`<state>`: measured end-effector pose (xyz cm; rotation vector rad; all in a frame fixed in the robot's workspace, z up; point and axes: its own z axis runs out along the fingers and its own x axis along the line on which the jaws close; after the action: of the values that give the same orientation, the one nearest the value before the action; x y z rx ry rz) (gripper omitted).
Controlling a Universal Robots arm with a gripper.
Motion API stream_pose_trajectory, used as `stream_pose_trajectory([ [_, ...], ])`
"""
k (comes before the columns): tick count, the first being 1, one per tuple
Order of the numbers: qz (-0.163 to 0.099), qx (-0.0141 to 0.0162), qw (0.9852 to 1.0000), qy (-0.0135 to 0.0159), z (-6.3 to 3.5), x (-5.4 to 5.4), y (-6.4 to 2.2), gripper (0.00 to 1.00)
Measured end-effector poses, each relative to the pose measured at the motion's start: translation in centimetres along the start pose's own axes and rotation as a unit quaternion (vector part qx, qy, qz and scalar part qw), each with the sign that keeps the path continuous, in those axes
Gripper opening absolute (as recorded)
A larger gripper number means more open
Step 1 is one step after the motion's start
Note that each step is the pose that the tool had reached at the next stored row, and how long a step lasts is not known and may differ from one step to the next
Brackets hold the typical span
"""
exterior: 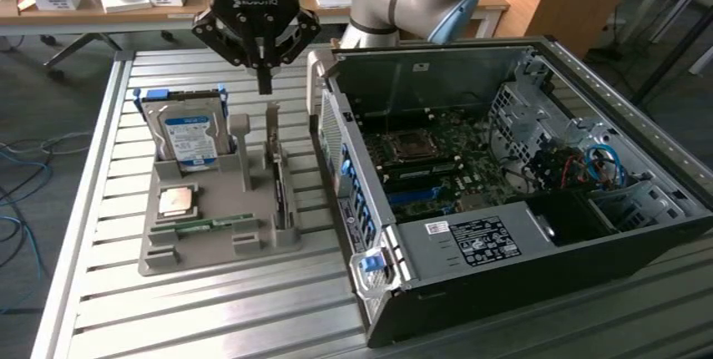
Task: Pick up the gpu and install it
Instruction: 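Reach for the gpu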
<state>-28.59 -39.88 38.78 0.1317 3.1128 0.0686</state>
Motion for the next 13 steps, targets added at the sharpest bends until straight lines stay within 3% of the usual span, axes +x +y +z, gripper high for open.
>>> stream_pose_trajectory([
  [13, 0.000, 0.0001, 1.0000, 0.0001, -0.02, 0.00, -0.30, 0.11],
])
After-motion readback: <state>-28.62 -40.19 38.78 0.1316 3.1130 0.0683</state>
